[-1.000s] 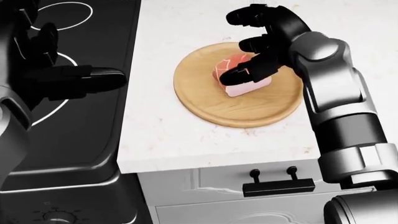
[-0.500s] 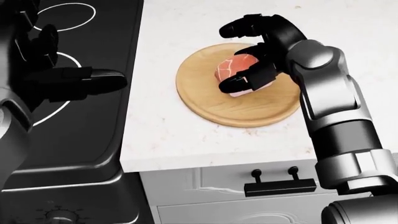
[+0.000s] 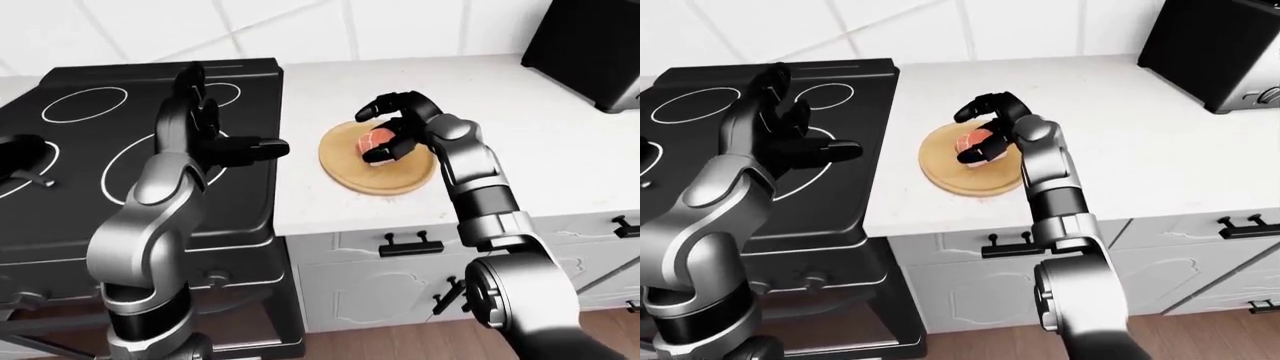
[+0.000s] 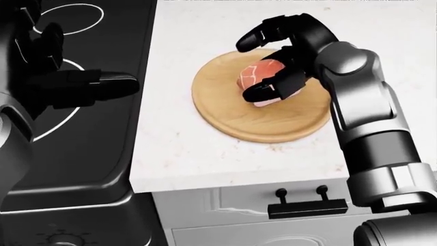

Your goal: Pick the pork loin from the plate and place it in the pan.

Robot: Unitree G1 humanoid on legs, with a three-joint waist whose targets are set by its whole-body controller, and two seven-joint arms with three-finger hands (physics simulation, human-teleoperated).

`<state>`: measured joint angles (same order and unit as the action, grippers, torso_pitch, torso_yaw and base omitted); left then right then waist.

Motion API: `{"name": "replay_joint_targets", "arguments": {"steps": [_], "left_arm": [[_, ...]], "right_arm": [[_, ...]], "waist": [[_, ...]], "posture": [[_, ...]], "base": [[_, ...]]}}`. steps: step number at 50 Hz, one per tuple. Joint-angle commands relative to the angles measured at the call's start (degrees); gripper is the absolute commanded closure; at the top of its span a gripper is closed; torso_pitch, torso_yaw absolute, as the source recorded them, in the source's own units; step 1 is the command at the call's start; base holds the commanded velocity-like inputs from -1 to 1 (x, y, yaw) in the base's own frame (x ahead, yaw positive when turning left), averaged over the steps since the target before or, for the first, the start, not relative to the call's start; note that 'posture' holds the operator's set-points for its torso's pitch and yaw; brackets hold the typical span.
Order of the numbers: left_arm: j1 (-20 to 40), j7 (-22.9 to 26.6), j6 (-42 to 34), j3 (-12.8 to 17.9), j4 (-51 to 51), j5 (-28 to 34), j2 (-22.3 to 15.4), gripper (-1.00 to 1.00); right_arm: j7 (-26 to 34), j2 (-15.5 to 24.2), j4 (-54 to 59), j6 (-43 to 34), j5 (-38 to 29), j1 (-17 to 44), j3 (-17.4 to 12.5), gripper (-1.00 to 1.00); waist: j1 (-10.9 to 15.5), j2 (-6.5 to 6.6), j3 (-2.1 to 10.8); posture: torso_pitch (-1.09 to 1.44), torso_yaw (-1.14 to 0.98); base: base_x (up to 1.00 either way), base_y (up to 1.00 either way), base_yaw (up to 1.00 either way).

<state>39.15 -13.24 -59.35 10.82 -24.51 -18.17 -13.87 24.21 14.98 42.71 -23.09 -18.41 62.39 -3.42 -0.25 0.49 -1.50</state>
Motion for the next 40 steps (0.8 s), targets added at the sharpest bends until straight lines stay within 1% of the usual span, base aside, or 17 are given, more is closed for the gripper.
{"name": "replay_joint_targets", "arguments": {"steps": [1, 3, 4, 5, 8, 11, 18, 21, 25, 27, 28, 29, 30, 39, 40], "left_arm": [[1.57, 0.02, 1.76, 0.45, -1.65, 0.05, -0.53, -1.0], [1.53, 0.03, 1.82, 0.47, -1.59, 0.06, -0.57, -1.0], [1.61, 0.07, 1.83, 0.51, -1.51, 0.03, -0.63, -1.0], [1.55, 0.06, 1.85, 0.51, -1.5, 0.03, -0.64, -1.0], [1.44, 0.01, 1.84, 0.47, -1.61, -0.01, -0.6, -1.0], [1.54, -0.09, 1.65, 0.43, -1.73, -0.05, -0.56, -1.0], [1.53, -0.2, 1.56, 0.29, -1.9, 0.02, -0.4, -1.0], [2.01, -0.32, 1.15, 0.46, -1.98, -0.16, -0.47, -1.0], [2.61, -0.64, 0.54, 0.64, -2.18, -0.56, -0.49, -1.0], [2.79, -0.71, 0.7, 0.62, -1.93, -0.66, -0.56, -1.0], [2.87, -0.76, 0.63, 0.7, -1.94, -0.78, -0.59, -1.0], [2.98, -0.88, 0.43, 0.79, -2.01, -0.94, -0.59, -1.0], [3.37, -0.97, -0.15, 0.95, -2.29, -1.26, -0.7, -1.0], [3.09, -1.28, -0.03, 0.43, -2.52, -1.33, -0.79, -1.0], [3.07, -0.89, 0.8, 0.58, -1.58, -1.09, -1.2, -1.0]], "right_arm": [[0.12, 0.36, -1.35, 1.09, 0.14, 2.05, -0.19, 0.07], [-0.03, 0.28, -1.07, 1.23, 0.11, 2.16, -0.16, 0.13], [-0.18, 0.3, -0.81, 1.41, 0.09, 2.35, -0.2, 0.25], [-0.16, 0.22, -1.07, 1.11, 0.08, 2.44, -0.17, 0.5], [-0.32, 0.24, -0.69, 1.39, 0.16, 2.72, -0.23, 0.55], [-0.52, 0.39, -0.45, 1.74, 0.26, 2.89, -0.33, 0.54], [-0.15, 1.04, -0.67, 0.38, 0.13, 5.55, -0.32, 0.6], [0.32, 1.59, -0.13, -0.46, -0.1, 8.03, -0.35, 0.64], [1.48, 2.56, 1.57, -1.94, -0.85, 13.32, -0.18, 0.66], [1.93, 3.01, 2.89, -2.29, -1.29, 15.83, -0.1, 0.71], [1.99, 3.2, 3.76, -2.22, -1.47, 17.04, -0.12, 0.8], [2.02, 3.34, 4.66, -1.99, -1.53, 17.93, -0.22, 0.98], [2.34, 3.55, 5.06, -2.37, -1.68, 19.18, -0.19, 1.0], [1.82, 4.45, 8.87, -2.1, -2.13, 24.32, -0.61, 1.0], [-0.69, 4.14, 11.34, -2.99, 0.24, 27.47, -3.18, 1.0]], "waist": [[0.01, 0.04, 1.62], [-0.01, 0.04, 1.61], [-0.02, 0.04, 1.61], [-0.03, 0.05, 1.62], [-0.03, 0.06, 1.59], [-0.04, 0.05, 1.54], [-0.07, 0.07, 1.36], [-0.1, 0.15, 1.23], [-0.2, 0.27, 1.03], [-0.23, 0.33, 0.88], [-0.25, 0.36, 0.81], [-0.27, 0.37, 0.76], [-0.29, 0.39, 0.73], [-0.3, 0.39, 0.63], [-0.29, 0.41, 0.62]], "posture": [[0.0, 0.0], [0.0, 0.0], [0.0, 0.0], [0.0, 0.0], [0.0, 0.0], [0.0, 0.0], [0.0, 0.0], [0.0, 0.0], [0.0, 0.0], [0.0, 0.0], [0.0, 0.0], [0.0, 0.0], [0.0, 0.0], [0.0, 0.0], [0.0, 0.0]], "base": [[0.0, 0.0, 0.0], [0.0, 0.0, 0.0], [0.0, 0.0, 0.0], [0.0, 0.0, 0.0], [0.0, 0.0, 0.0], [0.0, 0.0, 0.0], [0.0, 0.0, 0.0], [0.0, 0.0, 0.0], [0.0, 0.0, 0.0], [0.0, 0.0, 0.0], [0.0, 0.0, 0.0], [0.0, 0.0, 0.0], [0.0, 0.0, 0.0], [0.0, 0.0, 0.0], [0.0, 0.0, 0.0]]}}
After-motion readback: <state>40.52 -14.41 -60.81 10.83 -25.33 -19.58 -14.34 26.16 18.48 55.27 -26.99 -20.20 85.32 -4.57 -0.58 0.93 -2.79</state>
